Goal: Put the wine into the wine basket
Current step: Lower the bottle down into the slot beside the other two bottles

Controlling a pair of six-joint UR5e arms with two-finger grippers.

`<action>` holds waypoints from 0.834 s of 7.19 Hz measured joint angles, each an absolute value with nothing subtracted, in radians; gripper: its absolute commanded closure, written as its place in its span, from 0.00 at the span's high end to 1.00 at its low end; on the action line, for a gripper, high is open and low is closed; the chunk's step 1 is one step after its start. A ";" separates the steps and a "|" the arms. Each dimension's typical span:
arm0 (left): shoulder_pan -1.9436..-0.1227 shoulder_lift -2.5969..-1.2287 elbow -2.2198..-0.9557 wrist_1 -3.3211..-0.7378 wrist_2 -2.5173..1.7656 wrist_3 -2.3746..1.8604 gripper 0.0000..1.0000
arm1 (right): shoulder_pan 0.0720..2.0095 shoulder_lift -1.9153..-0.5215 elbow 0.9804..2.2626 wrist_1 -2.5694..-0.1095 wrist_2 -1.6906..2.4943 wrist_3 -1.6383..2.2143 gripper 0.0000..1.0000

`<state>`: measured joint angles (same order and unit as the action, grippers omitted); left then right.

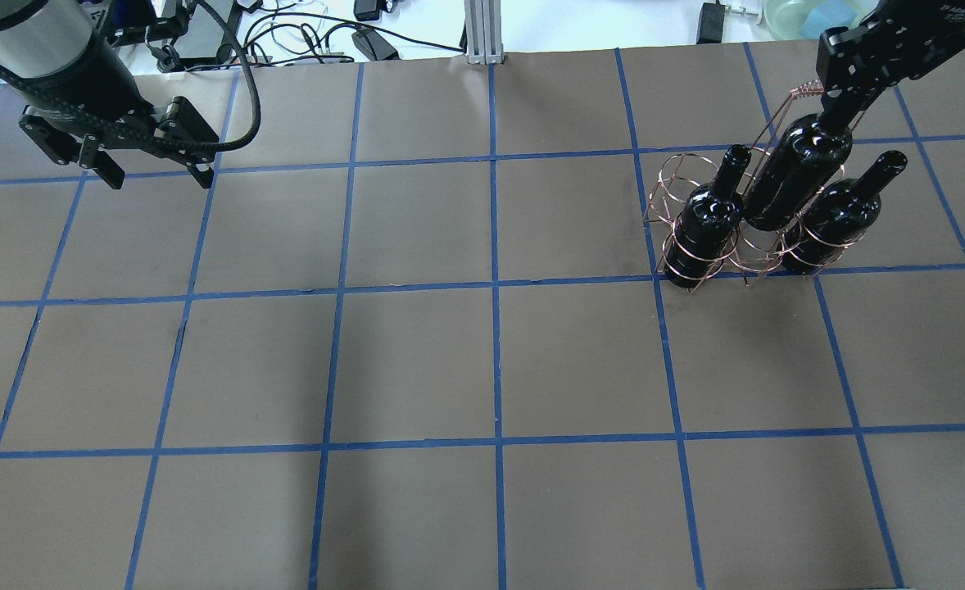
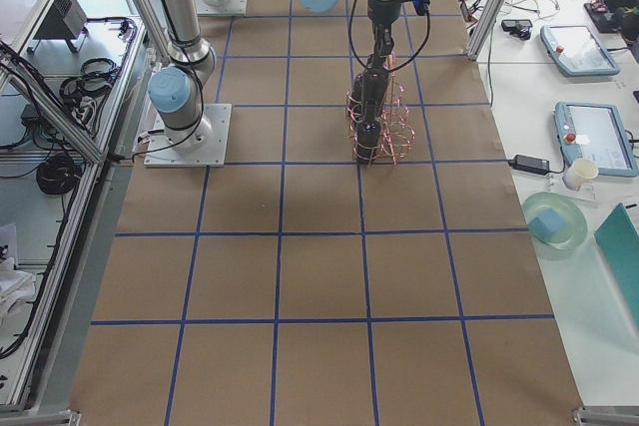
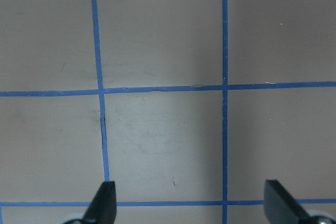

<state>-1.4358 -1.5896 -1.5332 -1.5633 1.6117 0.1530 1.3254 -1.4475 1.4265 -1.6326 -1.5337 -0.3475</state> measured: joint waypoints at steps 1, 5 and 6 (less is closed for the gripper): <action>-1.435 -1.579 -1.531 -1.567 1.619 0.154 1.00 | 1.325 -1.447 1.429 -1.634 -1.534 -0.351 0.00; -1.439 -1.563 -1.520 -1.559 1.627 0.141 1.00 | 1.316 -1.452 1.450 -1.638 -1.538 -0.350 0.00; -1.444 -1.560 -1.522 -1.557 1.621 0.138 1.00 | 1.314 -1.459 1.449 -1.633 -1.540 -0.345 0.00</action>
